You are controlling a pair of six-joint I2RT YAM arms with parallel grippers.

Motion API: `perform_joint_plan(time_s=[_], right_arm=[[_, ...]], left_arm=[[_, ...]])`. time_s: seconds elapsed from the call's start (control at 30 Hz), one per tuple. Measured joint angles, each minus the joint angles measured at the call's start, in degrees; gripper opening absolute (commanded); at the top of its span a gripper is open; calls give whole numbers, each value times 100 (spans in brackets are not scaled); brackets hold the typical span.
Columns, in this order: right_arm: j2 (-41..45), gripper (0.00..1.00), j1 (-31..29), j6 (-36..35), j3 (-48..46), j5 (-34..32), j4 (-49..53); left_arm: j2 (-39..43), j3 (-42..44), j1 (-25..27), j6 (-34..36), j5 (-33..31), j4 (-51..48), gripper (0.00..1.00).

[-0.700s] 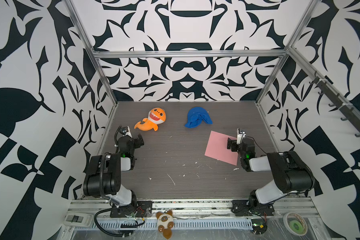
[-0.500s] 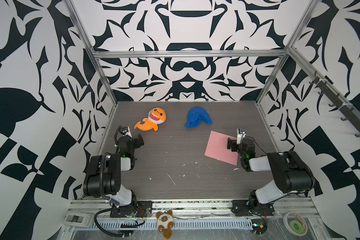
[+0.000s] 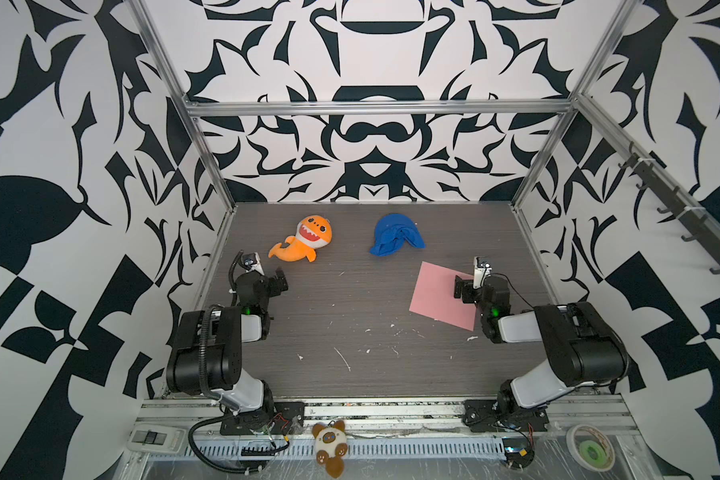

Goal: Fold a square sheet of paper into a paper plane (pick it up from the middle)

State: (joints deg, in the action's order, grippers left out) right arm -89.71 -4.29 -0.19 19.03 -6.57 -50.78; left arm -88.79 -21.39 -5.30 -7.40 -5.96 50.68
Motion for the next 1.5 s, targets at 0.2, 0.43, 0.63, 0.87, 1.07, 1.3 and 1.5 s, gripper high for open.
perform_joint_plan(time_s=[0.2,0.43,0.63,0.87,1.07,1.3,1.5], right_arm=[[2,100,-2,0,0,2,-7],[1043,100,-2,114,378,-114,1314],[1700,100,0,870,1646,-289,3101],[1558,99,4,2017,2568,496,4957],[756,92,-57,2715,2809,1541,5707],[114,91,-269,3139,2817,1847,6065],[-232,91,-457,3193,2931,1923,6094]], left_arm=[[0,0,0,2,22,0,100],[177,22,7,68,221,-90,100],[1180,-426,13,-238,-192,-1491,99],[1703,-2323,13,-1569,-52,-3976,100],[1360,-3023,101,-2415,1097,-4981,100],[848,-2979,592,-2863,1829,-5364,100],[693,-2981,1008,-2881,2048,-5403,100]])
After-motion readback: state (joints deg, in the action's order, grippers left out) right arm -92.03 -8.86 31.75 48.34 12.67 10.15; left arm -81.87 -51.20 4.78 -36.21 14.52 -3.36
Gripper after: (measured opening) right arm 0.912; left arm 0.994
